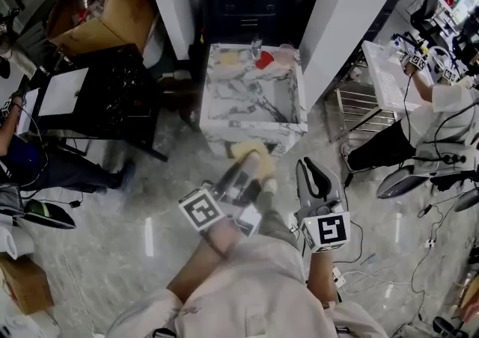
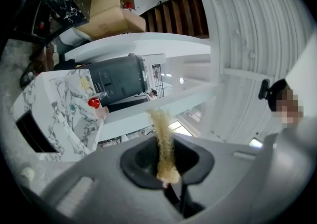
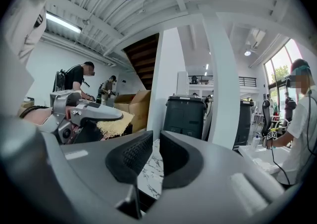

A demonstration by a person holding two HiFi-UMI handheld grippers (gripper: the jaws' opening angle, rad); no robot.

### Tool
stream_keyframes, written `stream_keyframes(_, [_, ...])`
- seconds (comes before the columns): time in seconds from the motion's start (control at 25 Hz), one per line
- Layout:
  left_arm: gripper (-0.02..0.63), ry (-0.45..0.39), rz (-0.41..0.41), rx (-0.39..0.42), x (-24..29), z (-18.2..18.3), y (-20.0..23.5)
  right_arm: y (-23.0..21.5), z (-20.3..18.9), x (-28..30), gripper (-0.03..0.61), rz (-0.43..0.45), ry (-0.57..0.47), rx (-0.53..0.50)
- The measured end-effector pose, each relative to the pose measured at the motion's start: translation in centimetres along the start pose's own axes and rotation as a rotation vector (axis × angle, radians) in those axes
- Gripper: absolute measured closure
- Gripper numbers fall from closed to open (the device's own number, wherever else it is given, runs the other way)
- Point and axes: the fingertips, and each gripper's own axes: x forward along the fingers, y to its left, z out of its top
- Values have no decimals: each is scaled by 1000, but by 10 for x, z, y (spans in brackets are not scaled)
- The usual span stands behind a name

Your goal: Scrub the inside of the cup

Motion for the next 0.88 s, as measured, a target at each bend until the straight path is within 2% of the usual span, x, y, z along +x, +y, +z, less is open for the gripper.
stream_keyframes(0.24, [589,-32,21,20,45,22,18,-39,7,43,540,33,-30,12])
stream_keyframes(0.88, [589,-80,86,40,213,29,62,-195,3,132,540,120,-49,58])
